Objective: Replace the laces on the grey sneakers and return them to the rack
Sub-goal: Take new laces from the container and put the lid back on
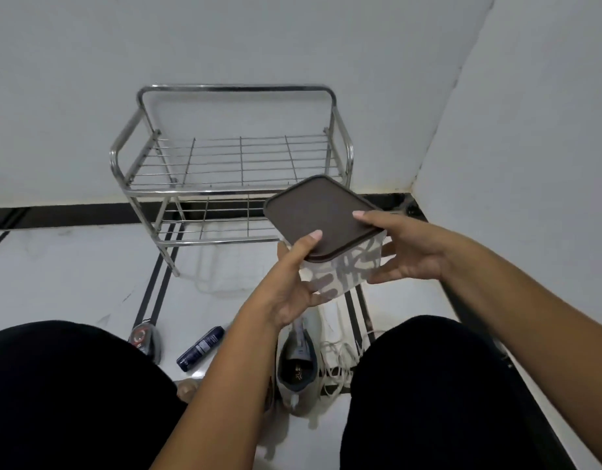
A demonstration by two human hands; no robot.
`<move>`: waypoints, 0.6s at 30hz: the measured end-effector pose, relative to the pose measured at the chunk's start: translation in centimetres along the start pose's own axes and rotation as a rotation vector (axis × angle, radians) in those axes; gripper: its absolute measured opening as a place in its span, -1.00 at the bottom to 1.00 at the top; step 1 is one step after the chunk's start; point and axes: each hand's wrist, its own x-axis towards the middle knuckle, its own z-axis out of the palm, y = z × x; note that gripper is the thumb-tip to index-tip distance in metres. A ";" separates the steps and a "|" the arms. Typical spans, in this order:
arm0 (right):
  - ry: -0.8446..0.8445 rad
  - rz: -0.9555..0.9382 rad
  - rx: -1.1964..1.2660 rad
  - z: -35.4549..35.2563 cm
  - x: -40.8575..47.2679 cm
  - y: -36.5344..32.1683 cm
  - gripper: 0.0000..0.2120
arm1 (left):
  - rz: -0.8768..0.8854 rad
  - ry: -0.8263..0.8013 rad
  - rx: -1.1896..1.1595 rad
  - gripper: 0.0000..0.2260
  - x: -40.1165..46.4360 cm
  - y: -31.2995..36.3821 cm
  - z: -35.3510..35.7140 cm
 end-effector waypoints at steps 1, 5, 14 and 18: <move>0.010 -0.010 0.003 0.7 -0.3 -0.1 -0.62 | 0.010 -0.012 0.003 -0.37 -0.4 0.4 -0.4; -0.049 0.020 0.058 3.3 -0.6 0.6 -0.56 | 0.050 -0.005 0.045 -0.40 -2.4 1.7 -2.6; -0.209 -0.081 0.345 6.9 0.0 6.5 -0.42 | 0.014 0.037 0.139 -0.32 -5.4 0.1 -6.6; -0.304 -0.089 0.101 7.3 -0.2 7.3 -0.38 | 0.099 0.178 -0.042 -0.34 -6.1 0.9 -6.8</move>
